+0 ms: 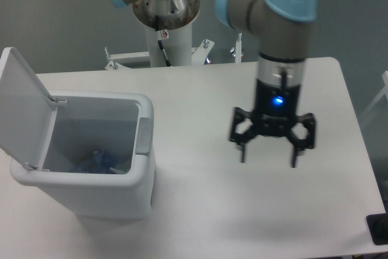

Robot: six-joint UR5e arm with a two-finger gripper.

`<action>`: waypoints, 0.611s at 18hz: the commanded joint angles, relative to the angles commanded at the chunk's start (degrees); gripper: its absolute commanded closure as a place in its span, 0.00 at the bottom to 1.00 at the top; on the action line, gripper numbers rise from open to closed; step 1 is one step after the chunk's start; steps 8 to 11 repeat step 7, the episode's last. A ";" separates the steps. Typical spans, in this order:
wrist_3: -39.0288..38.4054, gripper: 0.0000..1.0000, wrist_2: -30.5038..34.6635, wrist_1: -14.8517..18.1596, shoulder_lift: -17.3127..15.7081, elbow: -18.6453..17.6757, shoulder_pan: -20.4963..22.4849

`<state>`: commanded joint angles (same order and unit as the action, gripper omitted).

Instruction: Place the trash in the trash can

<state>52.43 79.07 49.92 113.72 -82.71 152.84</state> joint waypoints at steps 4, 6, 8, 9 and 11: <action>14.61 0.00 9.16 1.40 2.12 -0.96 0.09; 16.91 0.00 10.40 2.90 2.30 -0.79 0.09; 17.26 0.00 10.57 3.08 2.30 -0.70 0.09; 17.26 0.00 10.57 3.08 2.30 -0.70 0.09; 17.26 0.00 10.57 3.08 2.30 -0.70 0.09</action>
